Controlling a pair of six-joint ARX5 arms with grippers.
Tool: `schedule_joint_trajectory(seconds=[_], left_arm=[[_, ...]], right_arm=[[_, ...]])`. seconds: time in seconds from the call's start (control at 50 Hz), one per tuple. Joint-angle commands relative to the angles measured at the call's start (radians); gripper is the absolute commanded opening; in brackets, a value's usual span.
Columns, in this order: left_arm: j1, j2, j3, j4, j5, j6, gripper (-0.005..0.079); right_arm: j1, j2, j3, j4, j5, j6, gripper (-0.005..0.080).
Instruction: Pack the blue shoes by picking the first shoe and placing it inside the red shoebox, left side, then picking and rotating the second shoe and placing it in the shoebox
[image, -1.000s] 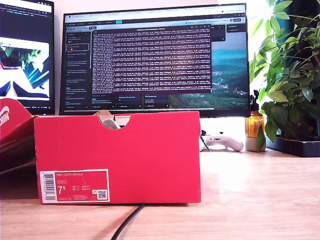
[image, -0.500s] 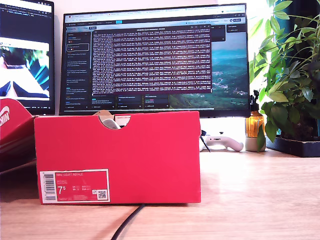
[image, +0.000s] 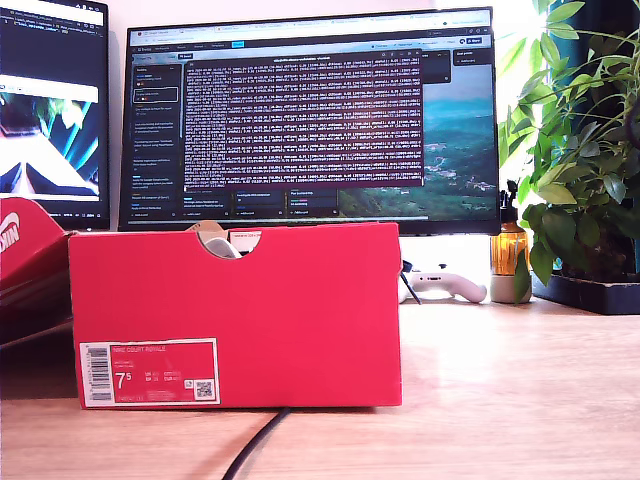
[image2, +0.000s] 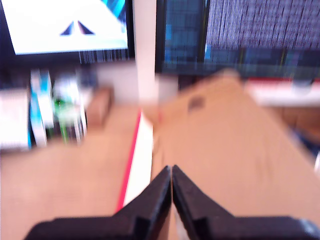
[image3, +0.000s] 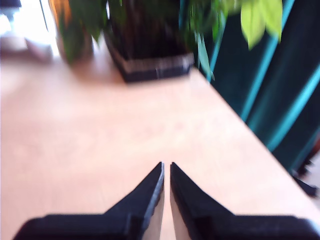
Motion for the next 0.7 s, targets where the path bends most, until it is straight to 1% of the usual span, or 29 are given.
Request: schedule_joint_trajectory(seconds=[0.0, 0.12, 0.32, 0.38, 0.48, 0.68], left_arm=[[-0.006, -0.01, -0.02, 0.014, 0.0, -0.003, -0.0016], [-0.011, -0.037, -0.047, 0.014, 0.0, -0.003, -0.0016], [-0.011, -0.077, -0.069, 0.01, -0.009, -0.003, -0.0016], [-0.011, -0.077, -0.069, 0.009, -0.009, -0.003, -0.0016], [-0.011, -0.077, -0.069, -0.001, 0.003, -0.003, -0.0016], [-0.013, -0.077, -0.069, -0.001, 0.013, -0.003, -0.0016]], right_arm=[[0.0, -0.037, -0.039, 0.022, 0.01, 0.011, -0.0012], [-0.001, -0.087, -0.09, 0.016, 0.01, 0.03, -0.0012], [-0.001, -0.217, -0.146, -0.066, 0.004, 0.043, -0.0012], [-0.003, -0.257, -0.157, -0.079, 0.021, 0.04, -0.0012], [-0.026, -0.33, -0.175, -0.101, 0.081, 0.043, -0.0012], [-0.112, -0.432, -0.178, -0.172, 0.064, 0.076, -0.0012]])
